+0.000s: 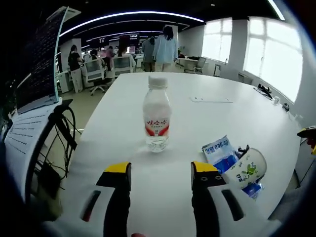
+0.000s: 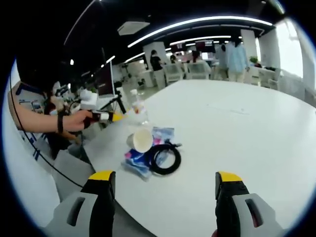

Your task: Arrange the tabletop items into an orderly group along one side of the table until the central work area is clear of visible clutter.

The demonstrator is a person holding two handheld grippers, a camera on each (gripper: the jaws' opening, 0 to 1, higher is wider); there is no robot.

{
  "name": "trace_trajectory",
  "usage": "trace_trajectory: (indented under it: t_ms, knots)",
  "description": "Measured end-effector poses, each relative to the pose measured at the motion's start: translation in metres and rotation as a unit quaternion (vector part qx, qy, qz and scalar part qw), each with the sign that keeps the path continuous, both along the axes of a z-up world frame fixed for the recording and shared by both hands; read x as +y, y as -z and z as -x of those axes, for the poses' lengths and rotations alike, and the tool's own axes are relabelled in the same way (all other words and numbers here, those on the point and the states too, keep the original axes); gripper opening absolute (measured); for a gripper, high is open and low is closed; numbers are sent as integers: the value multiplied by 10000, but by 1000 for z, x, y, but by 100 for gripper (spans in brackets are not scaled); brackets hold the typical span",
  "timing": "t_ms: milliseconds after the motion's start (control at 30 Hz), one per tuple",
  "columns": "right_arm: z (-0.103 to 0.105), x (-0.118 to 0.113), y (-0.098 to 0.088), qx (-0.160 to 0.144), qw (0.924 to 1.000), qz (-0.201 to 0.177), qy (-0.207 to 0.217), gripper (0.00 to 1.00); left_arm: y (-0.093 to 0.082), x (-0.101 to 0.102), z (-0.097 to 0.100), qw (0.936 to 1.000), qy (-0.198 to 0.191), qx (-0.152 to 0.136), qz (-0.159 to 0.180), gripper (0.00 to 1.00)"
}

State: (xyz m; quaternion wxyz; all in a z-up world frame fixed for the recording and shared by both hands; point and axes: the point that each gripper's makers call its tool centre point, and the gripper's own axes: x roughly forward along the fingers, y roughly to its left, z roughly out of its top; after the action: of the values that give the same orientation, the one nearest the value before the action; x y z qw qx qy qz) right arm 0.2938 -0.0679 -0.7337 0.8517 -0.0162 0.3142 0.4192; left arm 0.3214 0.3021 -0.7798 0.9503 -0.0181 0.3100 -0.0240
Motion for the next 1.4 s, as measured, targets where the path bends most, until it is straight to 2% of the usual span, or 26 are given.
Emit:
trace_trajectory:
  t_ms: [200,433,600,767,833,933,967,1100,1200,1333,1367,1400]
  knots:
    - [2,1,3,8,10000,-9,-24,85,-1,1,12,9997,233,3,1,52]
    - [3,2,5,15,10000,-23,-53,85,-5,-29,24,9958,908,11,-104,54]
    - [4,1,6,13,10000,-30,-47,85,0,-39,21,9884,1493,66,-284,55]
    - [6,-1,7,7,10000,-36,-23,85,1,-66,16,9776,2052,116,-457,55]
    - [5,-3,8,5,10000,-28,-14,85,4,-71,16,9724,2274,159,-505,55]
    - [6,-5,8,-1,10000,-30,6,85,3,-93,16,9622,2644,217,-622,55]
    - [6,-6,8,0,10000,-29,12,85,4,-100,17,9563,2835,262,-667,56]
    - [8,-8,7,-5,10000,-22,22,85,11,-114,17,9403,3292,402,-765,58]
    - [9,-9,5,-12,10000,-26,51,85,18,-118,12,9318,3491,451,-887,59]
    - [9,-11,2,-34,10000,-32,83,85,16,-130,7,9236,3686,484,-939,58]
    - [9,-11,2,-39,9999,-32,93,85,17,-129,6,9101,3898,493,-1313,58]
    - [9,-12,2,-42,9999,-30,97,85,20,-133,8,8979,4088,556,-1534,57]
